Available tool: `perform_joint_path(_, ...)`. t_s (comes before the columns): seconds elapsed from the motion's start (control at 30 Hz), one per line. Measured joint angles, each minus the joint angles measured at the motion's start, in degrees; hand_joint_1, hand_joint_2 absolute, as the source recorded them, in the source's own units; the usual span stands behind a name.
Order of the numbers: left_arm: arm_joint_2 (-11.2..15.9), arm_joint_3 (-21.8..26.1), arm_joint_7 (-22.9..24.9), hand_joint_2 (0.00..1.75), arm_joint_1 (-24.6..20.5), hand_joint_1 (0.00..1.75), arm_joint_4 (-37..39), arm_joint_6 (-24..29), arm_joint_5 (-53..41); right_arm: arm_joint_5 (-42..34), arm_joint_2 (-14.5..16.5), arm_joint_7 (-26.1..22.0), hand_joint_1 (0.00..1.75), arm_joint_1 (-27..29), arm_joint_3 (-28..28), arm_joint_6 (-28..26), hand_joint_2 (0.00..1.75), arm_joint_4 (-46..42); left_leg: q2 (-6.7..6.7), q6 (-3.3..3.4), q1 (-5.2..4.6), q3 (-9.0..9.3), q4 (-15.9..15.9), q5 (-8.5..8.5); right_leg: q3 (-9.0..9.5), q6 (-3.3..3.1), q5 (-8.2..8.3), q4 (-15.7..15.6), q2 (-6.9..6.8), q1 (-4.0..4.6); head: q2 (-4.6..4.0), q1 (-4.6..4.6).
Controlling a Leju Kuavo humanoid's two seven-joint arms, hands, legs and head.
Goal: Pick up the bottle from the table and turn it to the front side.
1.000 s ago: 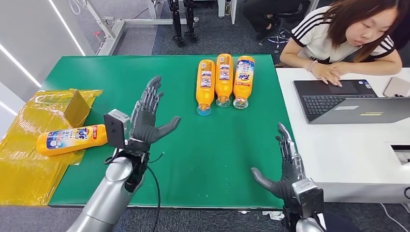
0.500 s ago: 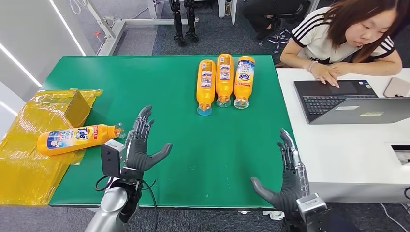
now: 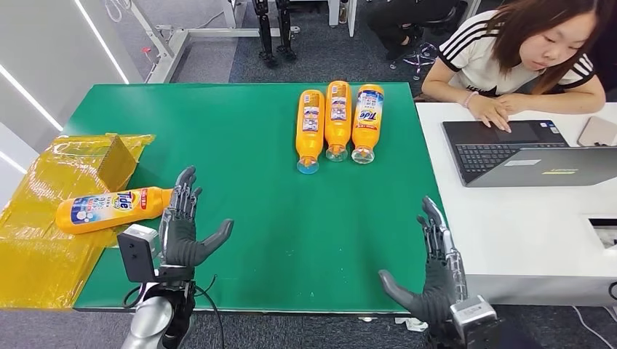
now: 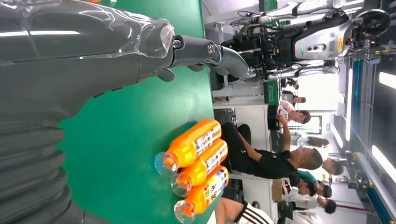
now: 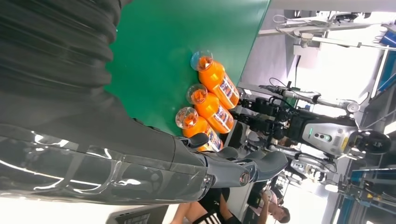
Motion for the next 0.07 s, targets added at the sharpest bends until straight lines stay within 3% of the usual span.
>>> perform_joint_path(0.07, -0.01, 0.27, 0.14, 1.75, 0.37, 0.00, -0.48, 0.01, -0.47, 0.28, 0.01, 0.30, 0.00, 0.37, -0.01, 0.03, 1.75, -0.60, 0.00, 0.00, 0.00, 0.00, 0.00, 0.00, 0.00, 0.00, 0.00, 0.00, 0.00, 0.00, 0.00, 0.00)
